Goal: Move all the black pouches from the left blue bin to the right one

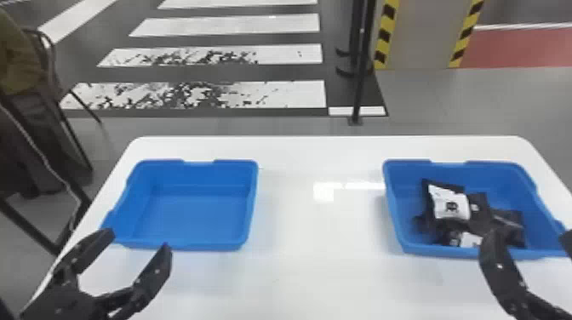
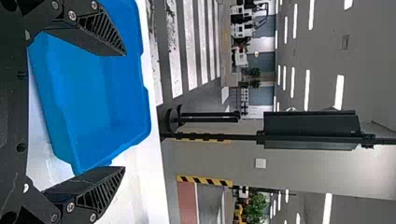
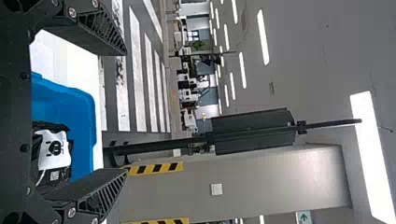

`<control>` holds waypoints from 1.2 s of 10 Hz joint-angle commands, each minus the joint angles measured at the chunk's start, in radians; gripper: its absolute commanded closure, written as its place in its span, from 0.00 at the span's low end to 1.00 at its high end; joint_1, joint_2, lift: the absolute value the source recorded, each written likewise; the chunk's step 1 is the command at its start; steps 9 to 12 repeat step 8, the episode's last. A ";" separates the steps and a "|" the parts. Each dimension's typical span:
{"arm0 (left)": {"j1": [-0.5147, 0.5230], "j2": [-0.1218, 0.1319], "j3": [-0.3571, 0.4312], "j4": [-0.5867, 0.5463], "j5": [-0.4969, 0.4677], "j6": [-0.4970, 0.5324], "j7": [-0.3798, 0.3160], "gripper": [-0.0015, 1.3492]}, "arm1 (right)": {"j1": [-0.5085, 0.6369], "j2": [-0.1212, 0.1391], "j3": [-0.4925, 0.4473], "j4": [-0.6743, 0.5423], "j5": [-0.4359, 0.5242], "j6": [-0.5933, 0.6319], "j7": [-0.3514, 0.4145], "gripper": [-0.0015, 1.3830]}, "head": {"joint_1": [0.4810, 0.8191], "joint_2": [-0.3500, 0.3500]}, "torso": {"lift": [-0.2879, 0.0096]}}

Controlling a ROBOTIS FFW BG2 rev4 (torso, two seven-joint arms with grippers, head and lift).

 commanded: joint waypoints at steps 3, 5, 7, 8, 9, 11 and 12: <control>0.002 -0.003 0.004 0.002 0.002 0.003 -0.001 0.13 | 0.000 0.000 0.000 0.000 0.000 0.000 0.000 0.10 | 0.63 0.62 | 0.50; 0.002 -0.003 0.004 0.002 0.004 0.003 0.001 0.13 | 0.000 0.000 0.000 0.002 -0.002 0.000 0.000 0.10 | 0.63 0.62 | 0.50; 0.002 -0.003 0.006 -0.001 0.004 0.001 0.001 0.13 | 0.000 0.000 0.000 0.000 -0.002 0.000 0.000 0.10 | 0.63 0.62 | 0.50; 0.002 -0.003 0.008 -0.001 0.004 0.001 -0.001 0.13 | 0.002 0.000 0.000 0.000 -0.002 0.000 0.000 0.10 | 0.63 0.62 | 0.50; 0.002 -0.003 0.008 -0.001 0.004 0.001 -0.001 0.13 | 0.002 0.000 0.000 0.000 -0.002 0.000 0.000 0.10 | 0.63 0.62 | 0.50; 0.002 -0.003 0.008 -0.001 0.004 0.001 -0.001 0.13 | 0.002 0.000 0.000 0.000 -0.002 0.000 0.000 0.10 | 0.63 0.62 | 0.50; 0.002 -0.003 0.008 -0.001 0.004 0.001 -0.001 0.13 | 0.002 0.000 0.000 0.000 -0.002 0.000 0.000 0.10 | 0.63 0.62 | 0.50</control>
